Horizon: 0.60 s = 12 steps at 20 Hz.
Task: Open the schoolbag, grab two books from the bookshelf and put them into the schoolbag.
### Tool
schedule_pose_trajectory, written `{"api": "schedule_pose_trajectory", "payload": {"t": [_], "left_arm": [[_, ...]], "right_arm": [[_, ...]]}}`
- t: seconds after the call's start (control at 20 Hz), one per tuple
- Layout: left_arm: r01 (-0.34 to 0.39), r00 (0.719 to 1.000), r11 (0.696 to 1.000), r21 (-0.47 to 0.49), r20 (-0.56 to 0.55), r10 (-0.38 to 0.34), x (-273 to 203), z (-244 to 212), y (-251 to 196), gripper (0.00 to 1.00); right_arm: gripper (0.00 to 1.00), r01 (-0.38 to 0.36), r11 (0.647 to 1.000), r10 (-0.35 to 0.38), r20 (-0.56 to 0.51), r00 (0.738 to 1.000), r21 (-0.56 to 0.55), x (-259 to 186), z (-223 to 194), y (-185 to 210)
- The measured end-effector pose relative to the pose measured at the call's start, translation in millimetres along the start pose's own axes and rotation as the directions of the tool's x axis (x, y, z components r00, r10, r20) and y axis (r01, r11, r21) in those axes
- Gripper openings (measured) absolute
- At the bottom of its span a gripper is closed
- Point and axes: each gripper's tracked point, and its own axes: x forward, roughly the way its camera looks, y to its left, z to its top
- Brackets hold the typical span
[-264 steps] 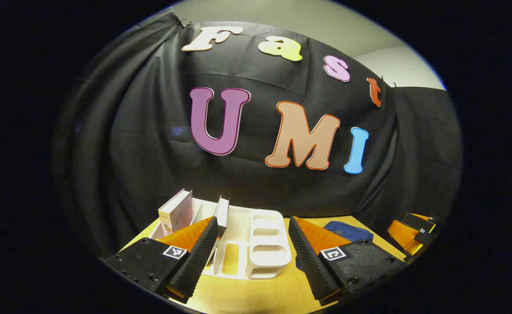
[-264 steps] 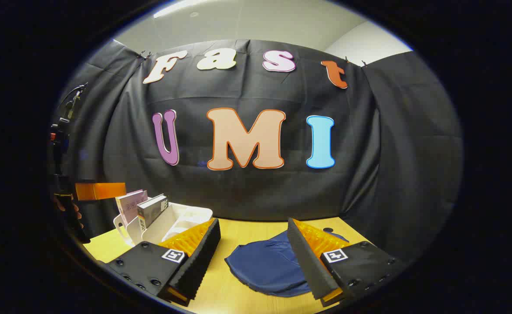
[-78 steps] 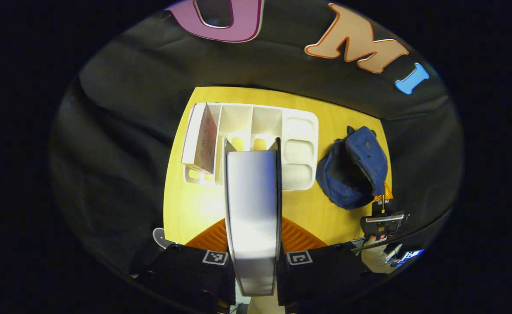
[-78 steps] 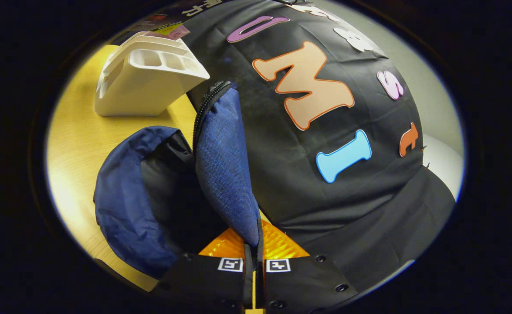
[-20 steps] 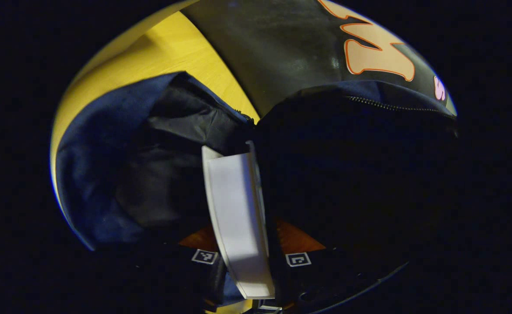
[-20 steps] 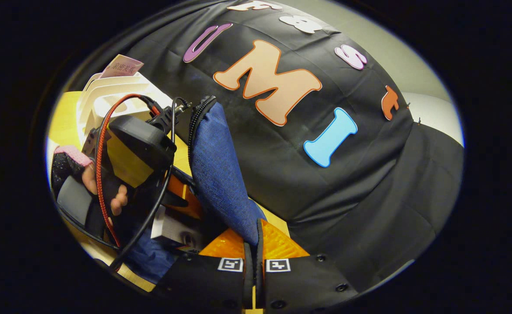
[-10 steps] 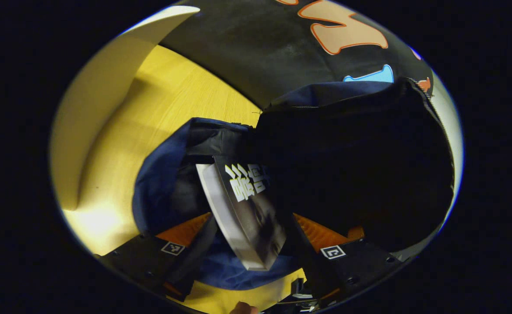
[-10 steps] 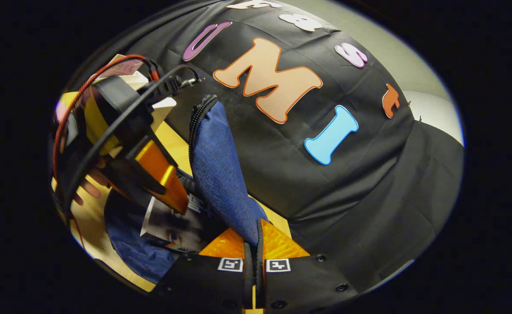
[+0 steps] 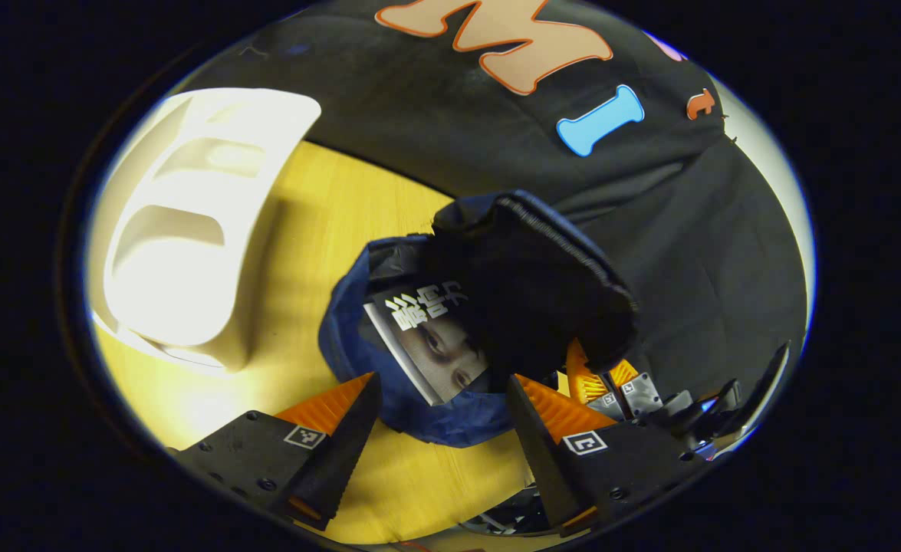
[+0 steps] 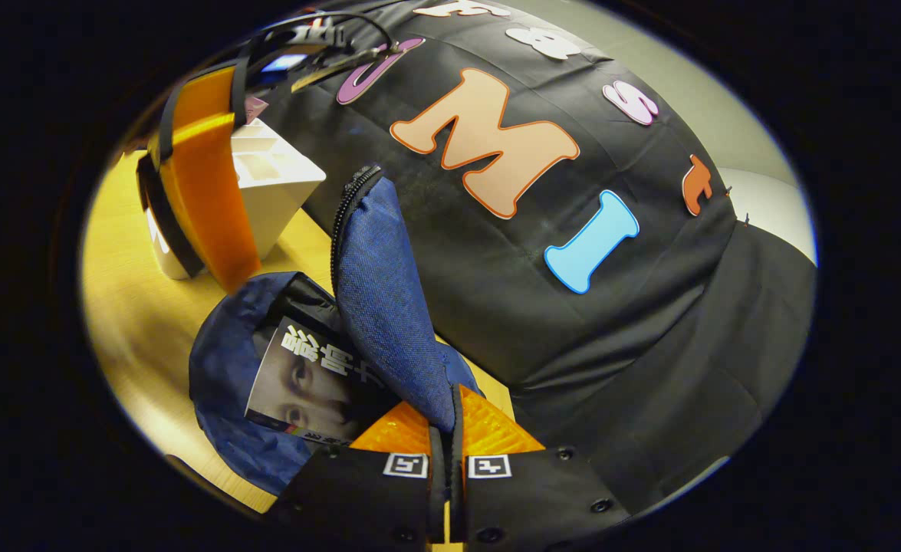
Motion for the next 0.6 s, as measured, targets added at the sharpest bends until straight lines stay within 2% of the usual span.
{"api": "schedule_pose_trajectory", "payload": {"t": [0.05,0.3,0.6], "left_arm": [[-0.006,1.0,1.0,0.0,-0.003,0.006,-10.8,1.2,0.4,0.96],[-0.06,0.998,0.998,-0.008,-0.037,0.06,-70.4,17.3,18.8,0.95],[-0.191,0.981,0.982,-0.009,-0.046,0.19,-145.2,55.7,65.5,0.95]], "right_arm": [[0.05,-0.001,1.0,0.001,-0.001,1.0,0.0,-0.6,-0.6,1.3],[0.03,0.006,1.0,-0.006,-0.013,1.0,0.005,-1.2,-1.7,3.7],[0.05,0.015,1.0,-0.015,-0.026,1.0,-0.014,-6.2,-2.9,5.1]]}}
